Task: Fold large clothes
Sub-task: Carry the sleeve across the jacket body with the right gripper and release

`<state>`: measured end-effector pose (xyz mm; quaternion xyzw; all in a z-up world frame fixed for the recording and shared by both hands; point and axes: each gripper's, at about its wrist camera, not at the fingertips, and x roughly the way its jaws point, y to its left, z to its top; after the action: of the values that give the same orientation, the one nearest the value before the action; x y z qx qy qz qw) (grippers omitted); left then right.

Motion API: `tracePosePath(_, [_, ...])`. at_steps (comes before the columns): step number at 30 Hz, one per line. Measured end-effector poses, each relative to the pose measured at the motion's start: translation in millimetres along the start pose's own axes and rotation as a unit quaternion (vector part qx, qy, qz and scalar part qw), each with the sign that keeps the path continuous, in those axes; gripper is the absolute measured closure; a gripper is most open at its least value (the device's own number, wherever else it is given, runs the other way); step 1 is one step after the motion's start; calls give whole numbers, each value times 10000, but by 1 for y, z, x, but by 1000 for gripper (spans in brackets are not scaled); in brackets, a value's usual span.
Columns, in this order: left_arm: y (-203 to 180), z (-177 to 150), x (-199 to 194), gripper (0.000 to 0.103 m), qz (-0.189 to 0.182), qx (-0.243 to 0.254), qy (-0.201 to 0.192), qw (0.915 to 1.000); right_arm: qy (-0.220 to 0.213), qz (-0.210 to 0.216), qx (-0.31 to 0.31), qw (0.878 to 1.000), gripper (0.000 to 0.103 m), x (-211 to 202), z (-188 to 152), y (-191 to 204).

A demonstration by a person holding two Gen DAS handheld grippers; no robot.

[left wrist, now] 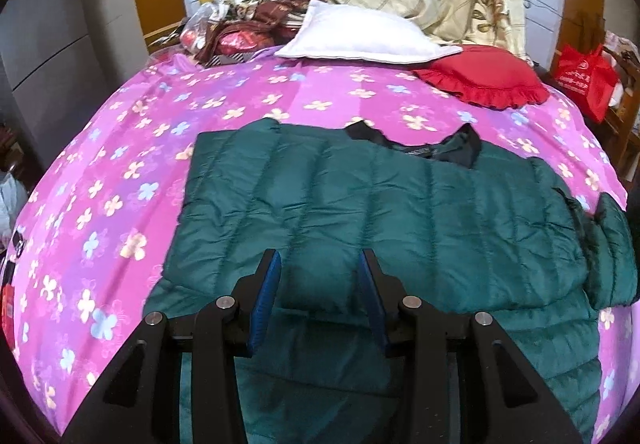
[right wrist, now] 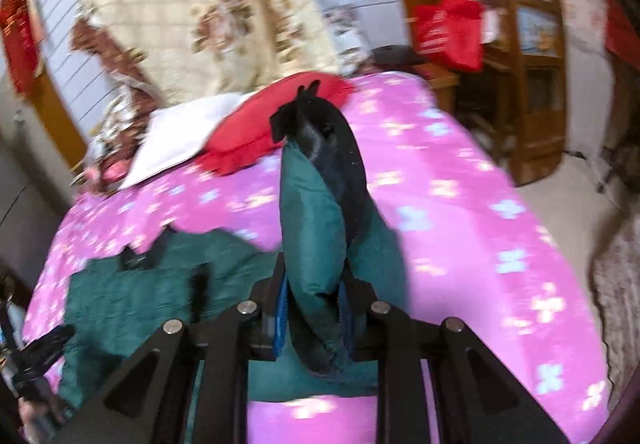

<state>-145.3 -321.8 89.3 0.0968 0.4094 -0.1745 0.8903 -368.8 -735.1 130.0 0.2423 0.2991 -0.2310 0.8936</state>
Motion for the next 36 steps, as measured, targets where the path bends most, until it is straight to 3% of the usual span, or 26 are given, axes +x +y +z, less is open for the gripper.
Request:
tracePosePath(7, [37,5,1,85,-50,-421,-8,9991,377,661,-542,9956,82,30,-15,102])
tracePosePath(21, [75,4,2,85,-158,-698,1,9974,1175,1582,-1131,9738,82,100,-69,244])
tracePosePath(23, [79,3,3,85,-190,-749,15,9970,1343,1642,-1126,9707,81,116,-79,255])
tracePosePath(25, [82,2,5,85,-255,-799,63,9965,1599,1705,-1115,9659,74,134,-92,264])
tracePosePath(29, [83,1,6,85,-506,-898,75,9946,1645,2019,-991,9604,44,137,-98,266])
tracePosePath(34, [80,4,0,84,-991,-1192,13,9879,1448,2184,-896,9609,41,101,-79,255])
tracePosePath(36, [76,7,-4,75,-1222,-1301,-33,9839,1252,2229,-904,9625,40,81,-67,246])
